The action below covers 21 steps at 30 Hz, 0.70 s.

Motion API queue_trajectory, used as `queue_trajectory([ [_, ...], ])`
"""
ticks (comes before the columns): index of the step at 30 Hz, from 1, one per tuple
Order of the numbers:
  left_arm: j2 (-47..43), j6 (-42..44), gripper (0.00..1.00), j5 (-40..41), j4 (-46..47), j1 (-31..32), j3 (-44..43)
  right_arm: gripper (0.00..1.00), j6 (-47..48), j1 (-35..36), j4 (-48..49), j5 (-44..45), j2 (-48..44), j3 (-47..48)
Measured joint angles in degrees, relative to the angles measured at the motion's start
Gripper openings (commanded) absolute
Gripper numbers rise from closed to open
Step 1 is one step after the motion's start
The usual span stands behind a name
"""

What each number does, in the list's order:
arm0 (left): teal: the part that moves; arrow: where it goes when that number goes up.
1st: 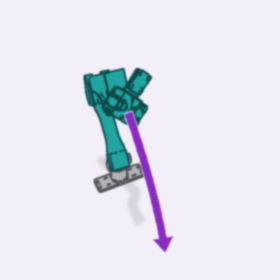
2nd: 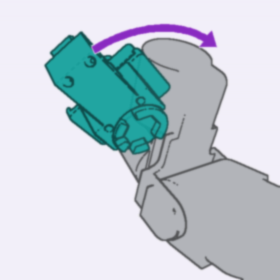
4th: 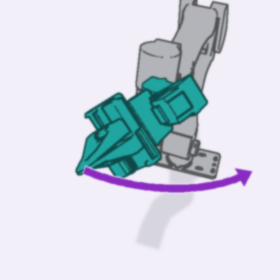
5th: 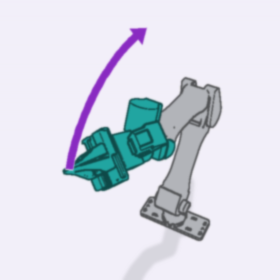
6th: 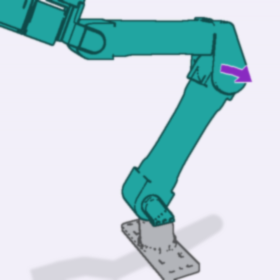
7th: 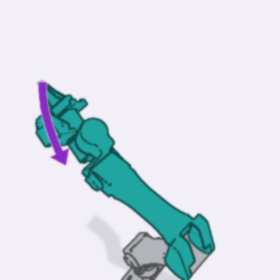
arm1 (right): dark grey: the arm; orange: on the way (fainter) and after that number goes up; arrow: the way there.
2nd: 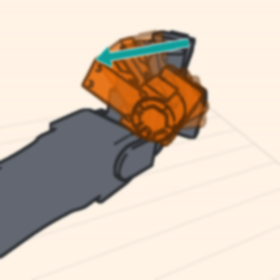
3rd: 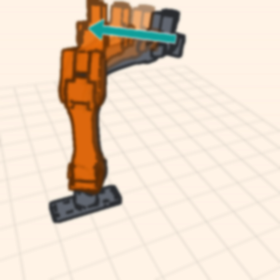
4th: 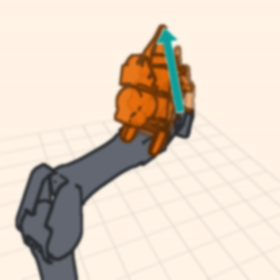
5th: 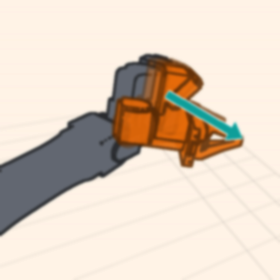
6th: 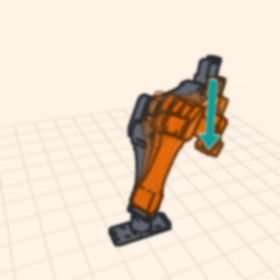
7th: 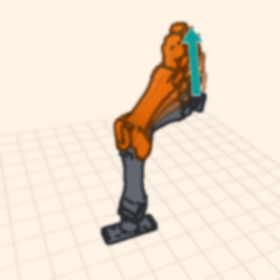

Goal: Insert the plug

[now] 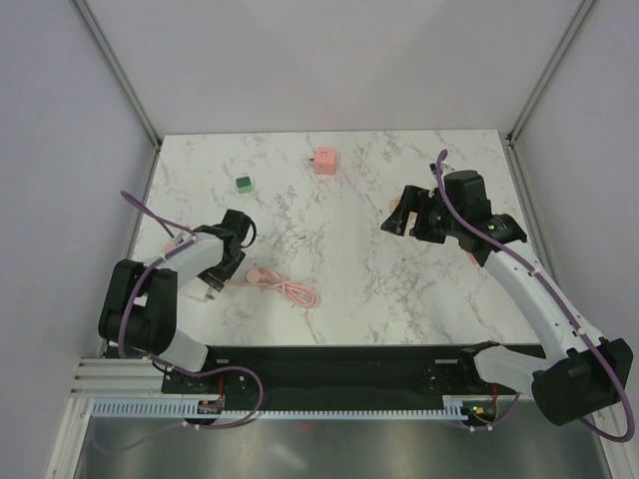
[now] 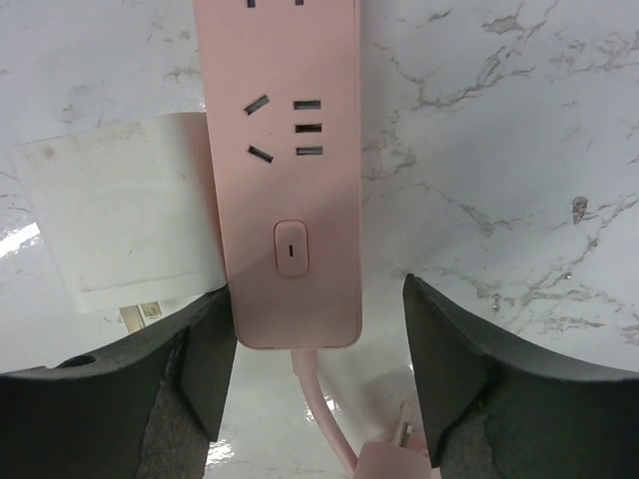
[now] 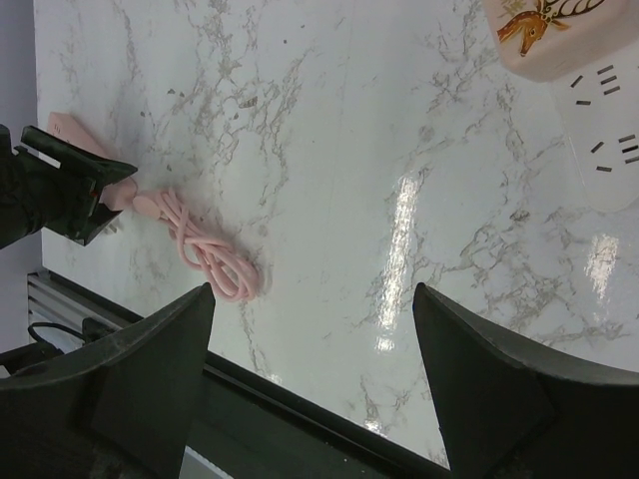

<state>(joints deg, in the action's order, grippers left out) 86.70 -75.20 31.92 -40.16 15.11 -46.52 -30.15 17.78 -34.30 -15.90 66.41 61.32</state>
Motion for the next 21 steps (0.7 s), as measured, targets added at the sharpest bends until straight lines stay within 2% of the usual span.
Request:
queue_trajectory([
  [2, 0.44, 0.0, 0.66, 0.09, 0.04, -0.04, -0.02, 0.88, 0.0, 0.0, -0.02, -0.2, 0.07, 0.0],
  [5, 1.01, 0.42, 0.42, 0.17, -0.57, -0.04, -0.22, 0.88, 0.0, 0.0, -0.13, -0.61, 0.22, 0.09],
  [7, 1.01, 0.74, 0.32, 0.02, -0.81, -0.04, -0.48, 0.88, 0.0, 0.0, -0.13, -0.83, 0.33, 0.15],
  [8, 1.01, 1.18, 0.21, 0.0, -0.83, 0.02, -0.68, 0.88, 0.0, 0.0, -0.22, -0.85, 0.42, 0.2],
  [11, 1.01, 3.06, 0.04, 0.85, -0.85, 1.53, -1.53, 0.88, 0.0, 0.0, -0.2, -0.87, 0.83, 0.31],
  [21, 1.18, 6.1, 0.02, -0.37, 0.22, 18.49, -5.64, 0.87, -0.66, 0.0, 0.04, -0.85, 2.62, 0.33],
])
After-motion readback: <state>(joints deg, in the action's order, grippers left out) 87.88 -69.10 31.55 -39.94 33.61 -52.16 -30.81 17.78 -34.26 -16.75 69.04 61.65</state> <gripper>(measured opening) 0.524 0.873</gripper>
